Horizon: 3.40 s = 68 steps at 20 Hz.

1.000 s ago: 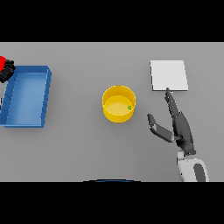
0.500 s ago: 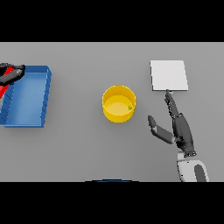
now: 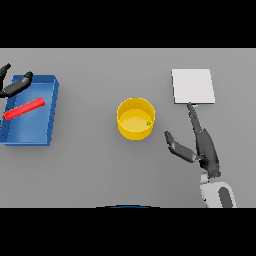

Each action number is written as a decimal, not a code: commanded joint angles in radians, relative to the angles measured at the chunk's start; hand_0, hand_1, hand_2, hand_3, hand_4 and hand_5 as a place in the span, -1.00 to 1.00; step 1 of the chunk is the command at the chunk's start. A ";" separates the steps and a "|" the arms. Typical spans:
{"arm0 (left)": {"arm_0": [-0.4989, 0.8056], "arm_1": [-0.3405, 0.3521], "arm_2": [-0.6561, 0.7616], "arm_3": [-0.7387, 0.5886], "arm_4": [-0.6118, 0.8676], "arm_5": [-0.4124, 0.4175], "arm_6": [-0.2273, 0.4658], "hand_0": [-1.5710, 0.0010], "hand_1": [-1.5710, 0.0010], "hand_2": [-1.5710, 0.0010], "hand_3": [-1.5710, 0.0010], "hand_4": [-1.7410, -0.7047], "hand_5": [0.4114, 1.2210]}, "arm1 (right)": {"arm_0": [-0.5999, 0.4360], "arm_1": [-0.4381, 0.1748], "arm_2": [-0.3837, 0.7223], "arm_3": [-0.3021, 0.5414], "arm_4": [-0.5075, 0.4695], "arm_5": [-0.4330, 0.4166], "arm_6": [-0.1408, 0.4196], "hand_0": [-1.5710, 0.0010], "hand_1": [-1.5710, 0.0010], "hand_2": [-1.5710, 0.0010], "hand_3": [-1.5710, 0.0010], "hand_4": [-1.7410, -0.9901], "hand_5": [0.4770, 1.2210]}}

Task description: Pick up the red beaker and tilt it to pour out 1 green nut into yellow bowl. Pick up the yellow bowl and place it on the metallic measuring scale.

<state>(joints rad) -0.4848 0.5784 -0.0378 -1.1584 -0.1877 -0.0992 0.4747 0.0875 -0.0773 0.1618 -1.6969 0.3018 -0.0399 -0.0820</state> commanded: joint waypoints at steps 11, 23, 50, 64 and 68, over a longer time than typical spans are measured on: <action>0.022 -0.038 0.023 -0.062 0.057 0.013 -0.001 0.99 0.99 0.99 0.99 0.80 -0.32 | -0.320 -0.284 0.212 0.087 0.350 0.223 0.019 1.00 1.00 1.00 1.00 0.58 -0.59; 0.038 -0.029 0.031 -0.065 0.066 -0.006 -0.015 1.00 1.00 1.00 1.00 0.80 -0.30 | -0.622 -0.317 0.429 0.360 0.526 0.386 -0.134 1.00 1.00 1.00 1.00 0.56 -0.55; 0.046 -0.016 0.023 -0.054 0.047 -0.013 -0.048 1.00 1.00 1.00 1.00 0.85 -0.26 | -0.777 -0.260 0.532 0.558 0.553 0.541 -0.127 -0.81 -0.80 -0.68 -0.44 -0.86 0.90; 0.034 -0.006 0.038 -0.058 0.068 -0.026 -0.040 1.00 1.00 1.00 1.00 0.83 -0.28 | -0.800 -0.378 0.438 0.383 0.501 0.637 -0.038 -0.99 -0.99 -0.87 -0.52 -0.99 0.99; 0.028 -0.018 0.035 -0.051 0.073 -0.027 -0.038 1.00 1.00 1.00 1.00 0.81 -0.28 | -0.821 -0.406 0.392 0.395 0.487 0.635 -0.010 -0.95 -1.00 -0.93 -0.50 -1.00 1.00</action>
<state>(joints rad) -0.4571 0.5600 -0.0025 -1.2097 -0.1147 -0.1263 0.4361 -0.7342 -0.4840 0.5539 -1.3020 0.7895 0.5947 -0.0884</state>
